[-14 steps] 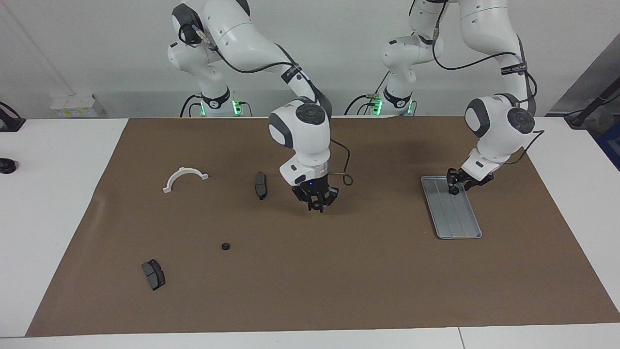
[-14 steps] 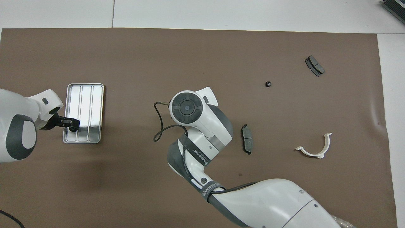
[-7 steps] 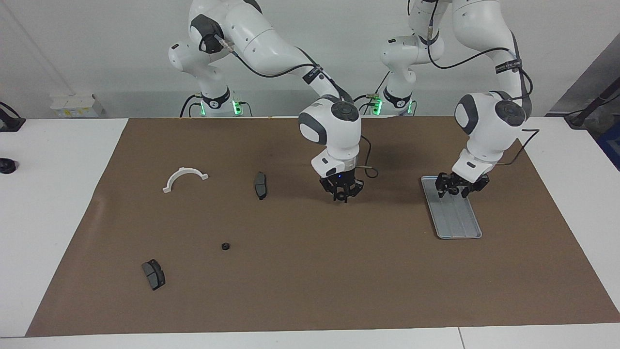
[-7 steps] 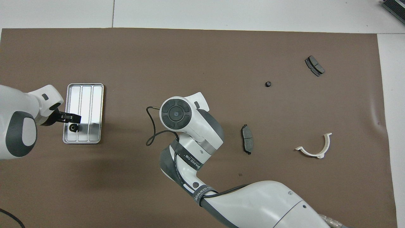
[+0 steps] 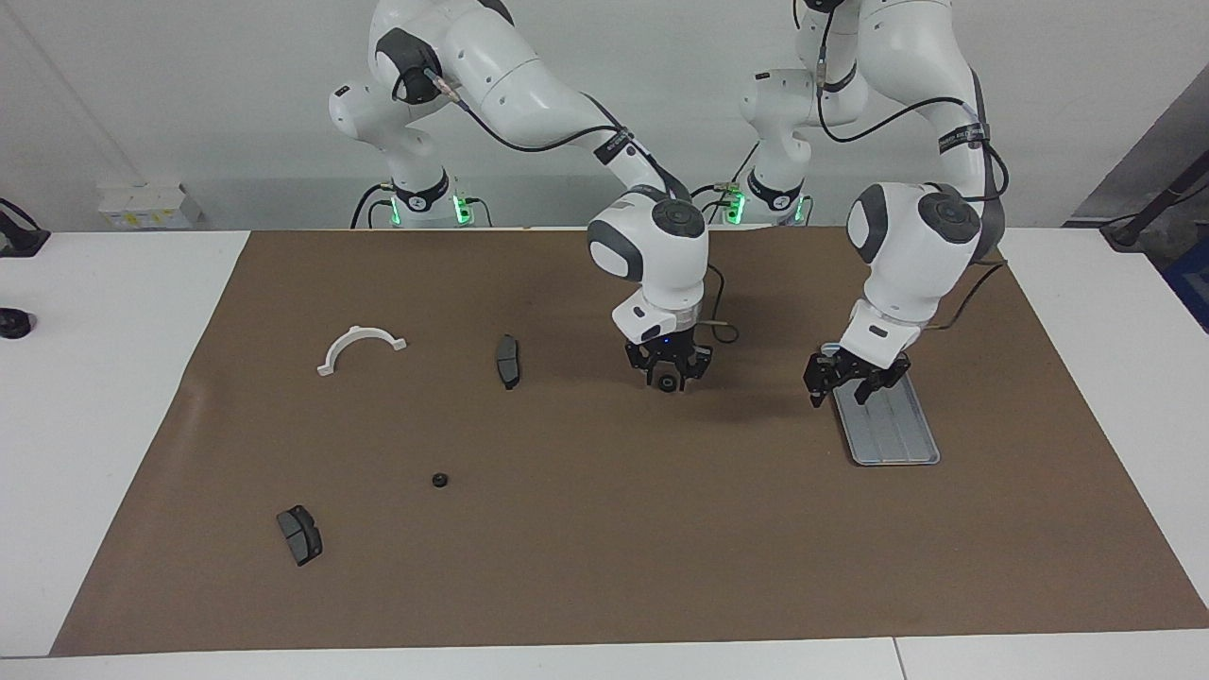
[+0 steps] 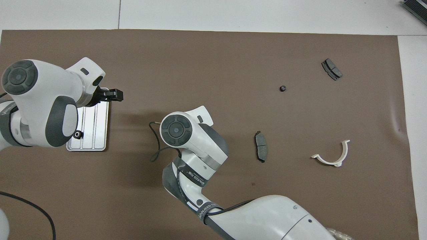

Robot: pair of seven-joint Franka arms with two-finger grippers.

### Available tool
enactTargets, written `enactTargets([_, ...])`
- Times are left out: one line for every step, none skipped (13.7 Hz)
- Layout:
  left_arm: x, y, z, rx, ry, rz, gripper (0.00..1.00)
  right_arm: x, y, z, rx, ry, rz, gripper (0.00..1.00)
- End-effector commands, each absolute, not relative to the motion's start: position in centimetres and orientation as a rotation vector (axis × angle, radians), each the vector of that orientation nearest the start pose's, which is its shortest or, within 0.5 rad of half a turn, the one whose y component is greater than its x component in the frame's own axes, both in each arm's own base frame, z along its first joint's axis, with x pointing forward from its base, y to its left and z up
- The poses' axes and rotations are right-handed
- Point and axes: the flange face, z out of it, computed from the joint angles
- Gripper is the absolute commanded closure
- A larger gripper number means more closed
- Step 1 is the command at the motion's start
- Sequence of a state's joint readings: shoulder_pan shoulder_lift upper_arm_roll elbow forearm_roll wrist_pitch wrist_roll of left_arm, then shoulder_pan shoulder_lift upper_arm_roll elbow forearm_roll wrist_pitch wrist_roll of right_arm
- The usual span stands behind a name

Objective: Pick bearing gear from pile to tray

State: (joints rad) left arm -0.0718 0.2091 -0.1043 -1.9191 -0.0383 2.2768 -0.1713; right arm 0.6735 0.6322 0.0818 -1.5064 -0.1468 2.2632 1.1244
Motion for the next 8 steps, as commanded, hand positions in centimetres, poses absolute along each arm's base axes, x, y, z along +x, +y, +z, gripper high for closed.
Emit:
enactTargets([62.7,-12.4,39.9,-3.23,-0.097,-0.229,0.25,54.4,47.4,32.2,-3.021,0.484,-0.249,0.0])
enactTargets([63.1,-14.4,39.9,-3.24,-0.126,-0.234,0.27,55.0,46.7,32.9,-3.018,0.491,-0.257,0.0])
enactTargets([63.3,-16.7,39.7,-3.25,-0.17,-0.232,0.28,55.6,45.6,33.5,-3.018,0.488,-0.265,0.0])
enactTargets([63.5,-19.1,39.2,-3.255,-0.204,-0.226,0.3,56.5,44.1,34.6,-3.02,0.475,-0.278,0.0])
enactTargets([63.5,-21.2,38.6,-3.258,-0.215,-0.217,0.3,57.6,42.0,35.8,-3.02,0.466,-0.292,0.0])
enactTargets([63.2,-23.2,38.3,-3.259,-0.198,-0.214,0.3,58.5,39.6,37.1,-3.022,0.462,-0.305,0.0])
enactTargets([62.7,-24.8,38.0,-3.261,-0.17,-0.209,0.32,59.0,36.7,38.0,-3.037,0.437,-0.31,0.0])
enactTargets([61.9,-26.5,37.7,-3.261,-0.127,-0.198,0.32,59.3,34.1,39.1,-3.048,0.394,-0.314,0.0])
